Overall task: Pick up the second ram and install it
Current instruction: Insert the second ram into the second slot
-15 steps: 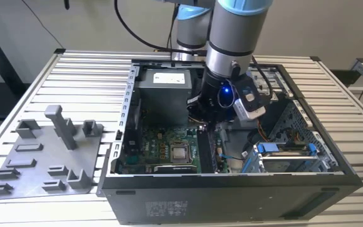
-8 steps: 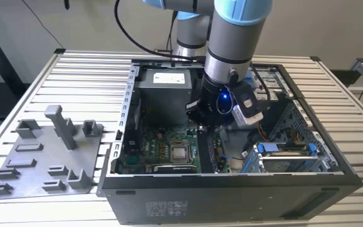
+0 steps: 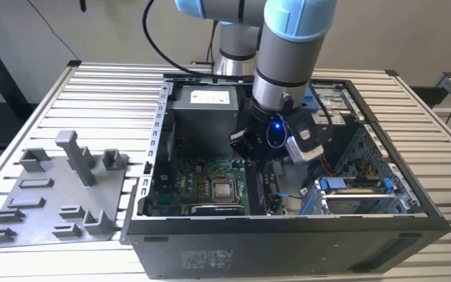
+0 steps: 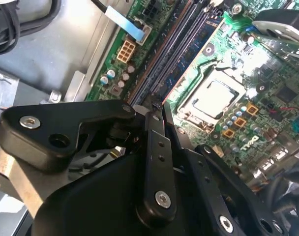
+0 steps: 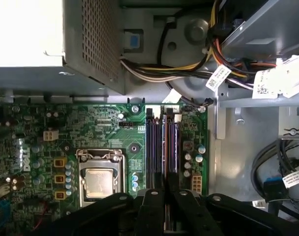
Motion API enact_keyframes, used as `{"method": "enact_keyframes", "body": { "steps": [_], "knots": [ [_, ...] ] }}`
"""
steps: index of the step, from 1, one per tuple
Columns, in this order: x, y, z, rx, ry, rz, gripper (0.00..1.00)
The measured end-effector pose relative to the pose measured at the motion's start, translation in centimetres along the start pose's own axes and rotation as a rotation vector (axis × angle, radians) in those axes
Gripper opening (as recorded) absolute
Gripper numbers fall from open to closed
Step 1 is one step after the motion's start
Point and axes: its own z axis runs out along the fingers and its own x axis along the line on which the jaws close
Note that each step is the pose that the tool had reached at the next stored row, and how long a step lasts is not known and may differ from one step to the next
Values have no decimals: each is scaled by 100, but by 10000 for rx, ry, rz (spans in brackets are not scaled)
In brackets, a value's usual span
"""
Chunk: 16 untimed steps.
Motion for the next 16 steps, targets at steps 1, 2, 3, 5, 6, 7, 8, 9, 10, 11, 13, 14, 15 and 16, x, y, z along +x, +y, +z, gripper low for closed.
{"method": "enact_keyframes", "body": {
  "steps": [1,2,3,5,6,7,8,9,10,11,13,14,15,16],
  "knots": [
    [0,0,15,-1,0,1,14],
    [1,0,31,-1,0,3,14],
    [7,-1,43,-1,0,5,14],
    [23,-1,65,-2,0,3,14],
    [30,-2,71,-2,0,3,14],
    [36,-2,78,-1,0,2,14],
    [41,-3,90,0,0,3,14],
    [46,-3,101,1,0,2,14],
    [52,-3,110,0,0,2,14],
    [57,-3,118,0,0,2,14],
    [66,-4,125,1,1,3,14],
    [68,-4,128,1,1,2,14],
    [69,-4,131,0,0,2,14],
    [69,-4,131,0,0,1,14]
  ]
}}
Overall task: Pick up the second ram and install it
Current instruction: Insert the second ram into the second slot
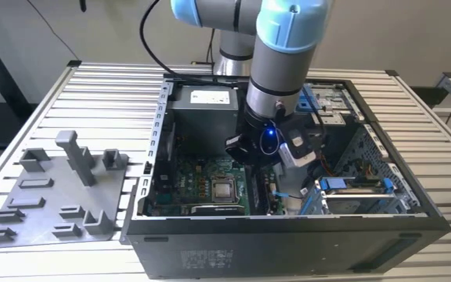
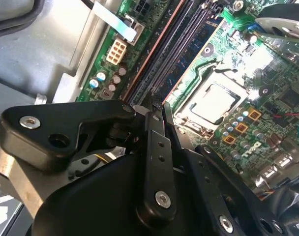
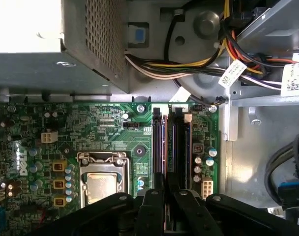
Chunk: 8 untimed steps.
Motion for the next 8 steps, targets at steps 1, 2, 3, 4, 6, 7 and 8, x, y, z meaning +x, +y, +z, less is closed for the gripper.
{"method": "enact_keyframes", "body": {
  "steps": [1,2,3,4,6,7,8],
  "knots": [
    [0,0,0,1,0,0,14],
    [0,0,1,-1,0,0,14],
    [1,-2,2,-2,-1,1,14],
    [1,-9,2,-2,-1,1,14],
    [-4,-27,1,1,4,2,14],
    [-6,-33,1,0,5,1,14],
    [-7,-39,1,0,6,1,14]
  ]
}}
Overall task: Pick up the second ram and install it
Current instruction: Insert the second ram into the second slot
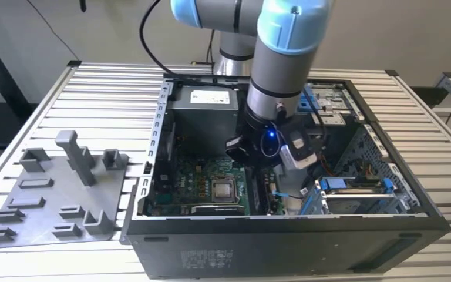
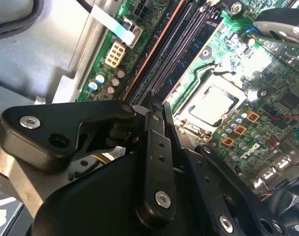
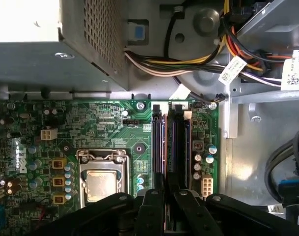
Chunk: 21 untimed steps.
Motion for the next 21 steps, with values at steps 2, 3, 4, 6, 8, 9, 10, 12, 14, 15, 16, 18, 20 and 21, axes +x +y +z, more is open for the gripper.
{"method": "enact_keyframes", "body": {
  "steps": [2,3,4,6,8,9,10,12,14,15,16,18,20,21],
  "knots": [
    [-7,-5,1,-1,2,0,14],
    [-10,-5,2,-2,1,0,14],
    [-12,-6,3,-2,2,2,14],
    [-15,-9,3,0,3,3,14],
    [-17,-15,4,-1,2,3,14],
    [-17,-17,5,-1,2,2,14],
    [-18,-21,5,1,3,2,14],
    [-19,-24,8,-1,3,3,14],
    [-19,-27,9,1,4,3,14],
    [-19,-27,9,2,4,3,14],
    [-19,-27,10,1,4,3,14],
    [-19,-27,12,0,4,2,14],
    [-19,-27,12,0,3,-2,14],
    [-19,-27,14,0,3,-13,14]
  ]
}}
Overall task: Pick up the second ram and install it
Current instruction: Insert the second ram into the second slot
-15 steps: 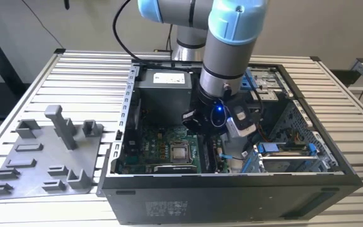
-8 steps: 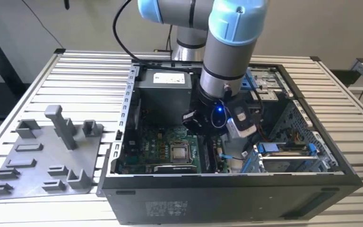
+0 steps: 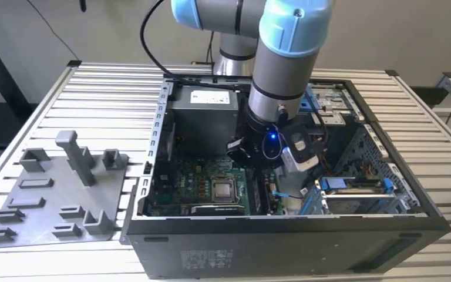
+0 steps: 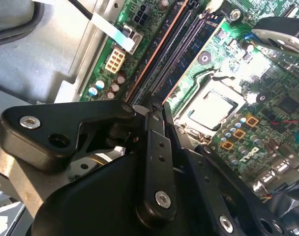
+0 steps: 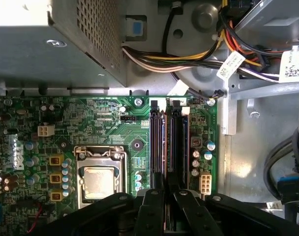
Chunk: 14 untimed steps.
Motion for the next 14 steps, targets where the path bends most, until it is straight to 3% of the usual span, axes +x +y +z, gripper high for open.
{"method": "enact_keyframes", "body": {
  "steps": [14],
  "knots": [
    [0,-1,57,-20,4,-34,14]
  ]
}}
